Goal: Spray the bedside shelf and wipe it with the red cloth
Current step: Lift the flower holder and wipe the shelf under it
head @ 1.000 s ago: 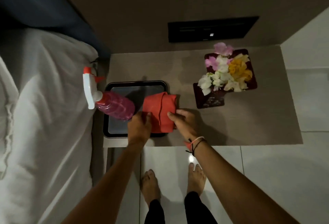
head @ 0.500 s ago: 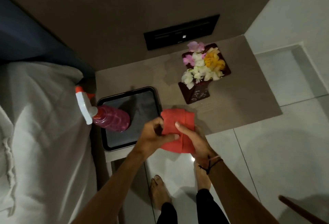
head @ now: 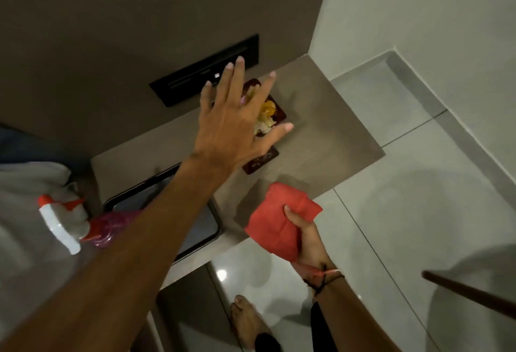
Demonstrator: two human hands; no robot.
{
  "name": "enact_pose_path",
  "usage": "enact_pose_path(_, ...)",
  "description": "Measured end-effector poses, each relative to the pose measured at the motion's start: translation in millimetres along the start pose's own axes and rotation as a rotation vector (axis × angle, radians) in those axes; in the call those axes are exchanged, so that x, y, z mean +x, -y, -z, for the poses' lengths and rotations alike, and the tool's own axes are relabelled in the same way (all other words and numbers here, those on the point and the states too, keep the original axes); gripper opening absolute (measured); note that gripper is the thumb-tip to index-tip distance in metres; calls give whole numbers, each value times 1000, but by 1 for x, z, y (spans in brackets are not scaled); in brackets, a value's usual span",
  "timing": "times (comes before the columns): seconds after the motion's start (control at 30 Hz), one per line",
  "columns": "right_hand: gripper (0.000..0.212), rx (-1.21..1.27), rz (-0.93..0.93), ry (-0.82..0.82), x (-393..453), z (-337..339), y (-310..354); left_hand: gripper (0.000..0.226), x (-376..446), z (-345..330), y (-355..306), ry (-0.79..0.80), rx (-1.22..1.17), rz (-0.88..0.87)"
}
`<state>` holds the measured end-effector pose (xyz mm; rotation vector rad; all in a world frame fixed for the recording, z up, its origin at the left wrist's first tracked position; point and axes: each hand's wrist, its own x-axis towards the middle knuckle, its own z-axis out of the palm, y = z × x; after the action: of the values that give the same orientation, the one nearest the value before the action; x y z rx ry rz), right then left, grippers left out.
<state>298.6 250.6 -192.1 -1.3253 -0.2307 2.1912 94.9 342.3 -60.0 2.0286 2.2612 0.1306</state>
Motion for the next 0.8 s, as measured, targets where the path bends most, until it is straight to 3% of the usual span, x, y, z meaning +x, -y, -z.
enact_pose_path(0.07, 59, 65, -22, -14, 0, 0, -1, 94, 14, -16, 4, 91, 83, -42)
enact_pose_path(0.27, 53, 94, 70, -178, 7, -12, 13, 81, 27, -26, 13, 58, 48, -33)
enact_pose_path(0.37, 33, 45, 210, -358, 27, -34, 32, 79, 41, -16, 25, 137, -15, -4)
enact_pose_path(0.47, 39, -130, 457, -624, 54, -63, 52, 71, 55, -7, 37, 194, -75, 11)
enact_pose_path(0.53, 41, -330, 641, -708, 71, -83, 62, 68, 60, -5, 43, 211, -110, 21)
enact_pose_path(0.67, 64, -585, 685, -553, 100, -126, 53, 69, 60, -8, 45, 190, -104, 15)
enact_pose_path(0.8, 78, -733, 600, -560, 101, -149, 26, 72, 60, -12, 45, 180, -97, 24)
